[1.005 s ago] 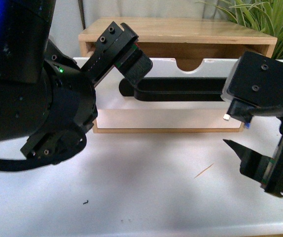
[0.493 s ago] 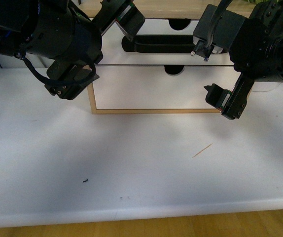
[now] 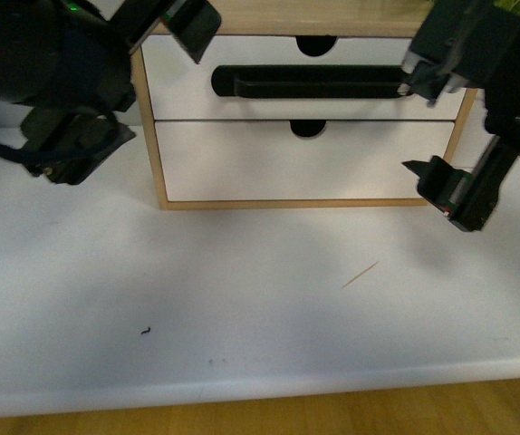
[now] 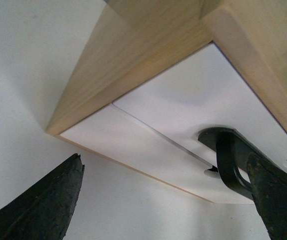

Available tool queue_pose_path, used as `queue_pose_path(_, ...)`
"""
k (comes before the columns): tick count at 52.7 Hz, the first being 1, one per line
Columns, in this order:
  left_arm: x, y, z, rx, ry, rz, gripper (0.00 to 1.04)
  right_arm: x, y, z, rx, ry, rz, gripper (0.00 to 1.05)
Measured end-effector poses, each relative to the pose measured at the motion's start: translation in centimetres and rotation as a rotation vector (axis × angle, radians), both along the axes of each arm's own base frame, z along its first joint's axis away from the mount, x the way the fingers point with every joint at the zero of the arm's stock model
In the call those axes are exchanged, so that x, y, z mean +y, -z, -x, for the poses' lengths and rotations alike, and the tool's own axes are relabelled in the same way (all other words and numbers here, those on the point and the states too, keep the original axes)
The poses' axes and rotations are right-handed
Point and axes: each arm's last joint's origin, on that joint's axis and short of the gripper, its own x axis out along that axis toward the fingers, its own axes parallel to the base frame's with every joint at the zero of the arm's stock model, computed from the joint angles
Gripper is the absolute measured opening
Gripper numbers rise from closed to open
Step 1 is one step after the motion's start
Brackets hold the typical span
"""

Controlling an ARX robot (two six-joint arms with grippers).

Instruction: Close drawer sideways

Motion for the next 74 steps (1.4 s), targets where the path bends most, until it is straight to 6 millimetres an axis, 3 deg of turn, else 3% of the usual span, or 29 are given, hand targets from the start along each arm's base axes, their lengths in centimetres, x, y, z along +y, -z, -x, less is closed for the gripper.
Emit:
queue_pose_path(6,0.7,-0.4,2.4,-0.017,-0.016,-0.018,0.99,-0.9,-1.0,2.4,-0.009,-0.006,-0.035,0.96)
queue_pose_path(16,2.6,0.3,8.6,-0.021,-0.075,-0.105,0.99,-2.8,-2.1,9.1,-0.006,0.003,-0.138,0.96)
queue_pose_path(30,5.7,1.4,15.2,-0.013,-0.18,-0.253,0.99,-4.9,-1.4,16.0,0.031,0.085,-0.268,0.96)
queue_pose_path(39,8.1,3.1,19.8,0.01,-0.296,-0.317,0.99,-6.3,-0.5,20.8,-0.026,0.175,-0.382,0.96)
queue_pose_path(44,8.5,3.3,20.6,0.009,-0.335,-0.337,0.99,-6.5,-0.4,21.8,-0.075,0.192,-0.39,0.96)
queue_pose_path(55,8.6,3.3,20.6,0.002,-0.324,-0.343,0.98,-6.5,-0.5,21.8,-0.08,0.194,-0.395,0.96)
queue_pose_path(58,8.9,4.2,20.5,-0.148,-0.17,-0.343,0.87,-6.5,-0.2,21.9,-0.169,0.332,-0.499,0.86)
queue_pose_path(62,9.5,4.9,21.1,-0.347,-0.045,-0.507,0.71,-6.8,0.0,22.1,-0.21,0.47,-0.699,0.72)
queue_pose_path(74,10.5,3.9,21.8,-0.437,-0.009,-0.719,0.33,-8.0,0.6,22.6,-0.186,0.509,-0.88,0.34)
